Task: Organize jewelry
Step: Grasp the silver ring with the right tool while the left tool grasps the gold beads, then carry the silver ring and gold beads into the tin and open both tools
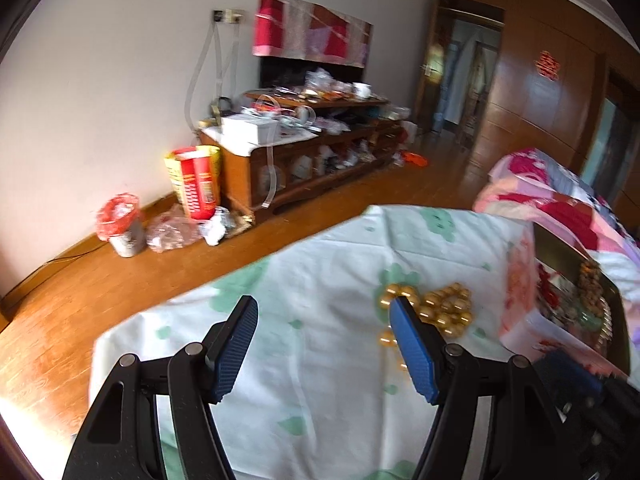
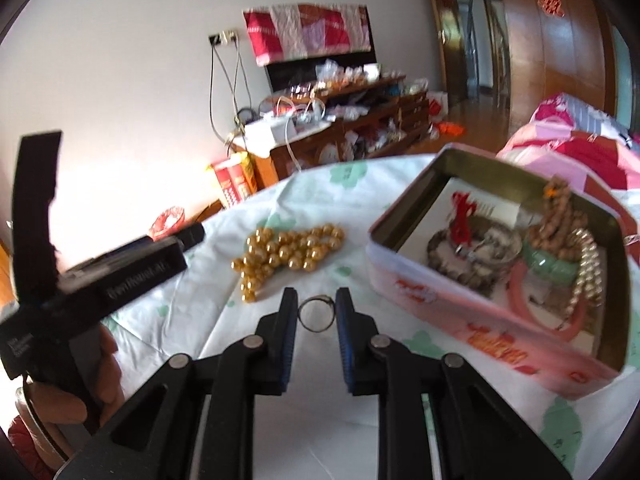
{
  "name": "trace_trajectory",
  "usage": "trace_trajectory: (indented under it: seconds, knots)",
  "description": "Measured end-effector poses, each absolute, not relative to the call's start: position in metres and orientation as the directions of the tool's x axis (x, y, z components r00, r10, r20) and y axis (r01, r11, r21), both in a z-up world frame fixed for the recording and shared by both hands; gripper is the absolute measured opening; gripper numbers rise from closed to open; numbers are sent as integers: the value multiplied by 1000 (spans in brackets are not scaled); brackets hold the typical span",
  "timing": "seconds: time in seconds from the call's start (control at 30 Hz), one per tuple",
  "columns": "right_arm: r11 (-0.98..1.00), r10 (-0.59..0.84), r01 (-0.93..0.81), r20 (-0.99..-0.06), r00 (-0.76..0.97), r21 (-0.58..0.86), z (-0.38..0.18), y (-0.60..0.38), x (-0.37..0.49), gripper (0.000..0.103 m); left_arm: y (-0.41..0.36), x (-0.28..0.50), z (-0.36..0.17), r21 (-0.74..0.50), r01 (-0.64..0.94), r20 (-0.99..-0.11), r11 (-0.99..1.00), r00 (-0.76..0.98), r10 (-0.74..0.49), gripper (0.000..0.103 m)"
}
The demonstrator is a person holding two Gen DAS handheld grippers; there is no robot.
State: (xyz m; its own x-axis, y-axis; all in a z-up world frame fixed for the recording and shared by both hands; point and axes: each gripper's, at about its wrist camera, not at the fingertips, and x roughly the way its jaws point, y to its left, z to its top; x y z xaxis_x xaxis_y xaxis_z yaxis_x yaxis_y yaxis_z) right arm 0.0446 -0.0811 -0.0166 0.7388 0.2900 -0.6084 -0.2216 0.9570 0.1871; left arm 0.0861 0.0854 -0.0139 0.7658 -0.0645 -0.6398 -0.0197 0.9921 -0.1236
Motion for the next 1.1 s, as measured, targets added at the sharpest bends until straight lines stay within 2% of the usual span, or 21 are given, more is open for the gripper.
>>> trace_trajectory:
  seconds: [0.17, 0.27, 0.33, 0.4, 0.43, 0.47, 0.5, 0.57, 0.73, 0.77, 0.8, 0.83, 1.1]
  knots:
    - [965, 259, -194, -551, 793, 175, -4, -89, 37, 22, 61, 96, -19, -149, 108, -685, 983, 705, -181, 69]
    - [968, 248, -182, -551, 797, 172, -5, -90, 41, 22, 44, 108, -23, -168, 188, -724, 968, 643, -251, 69]
    - [967, 249, -175, -554, 794, 184, -6, -93, 43, 22, 34, 120, -32, -141, 189, -769, 972, 598, -227, 69]
    - [966, 249, -166, -549, 798, 196, -5, -98, 42, 22, 24, 122, -37, -67, 198, -768, 978, 616, -177, 69]
    - [966, 250, -165, -547, 799, 200, -4, -100, 42, 22, 21, 122, -37, -46, 201, -770, 979, 616, -163, 67]
    - [966, 248, -161, -544, 802, 204, -4, -101, 42, 22, 19, 121, -37, -33, 207, -771, 978, 617, -157, 55]
    - [965, 248, -160, -543, 802, 206, -3, -104, 42, 22, 18, 121, -37, -30, 209, -773, 977, 615, -155, 50]
    - [965, 249, -157, -542, 802, 211, -3, -105, 43, 22, 21, 119, -37, -36, 198, -770, 980, 620, -154, 32]
    - [963, 254, -156, -541, 802, 220, -4, -106, 40, 22, 29, 120, -36, -82, 191, -762, 978, 620, -185, 31]
    - [963, 253, -156, -541, 802, 220, -4, -107, 40, 22, 28, 119, -35, -81, 192, -759, 978, 624, -186, 21]
    - [963, 253, -155, -542, 802, 220, -4, -107, 40, 22, 28, 118, -33, -83, 195, -750, 977, 633, -190, 18]
    - [963, 252, -154, -540, 803, 220, -4, -107, 40, 22, 28, 114, -30, -79, 191, -739, 978, 648, -186, 10]
    - [962, 249, -147, -518, 818, 230, 1, -112, 35, 22, 36, 88, -15, -130, 193, -661, 973, 714, -230, 10]
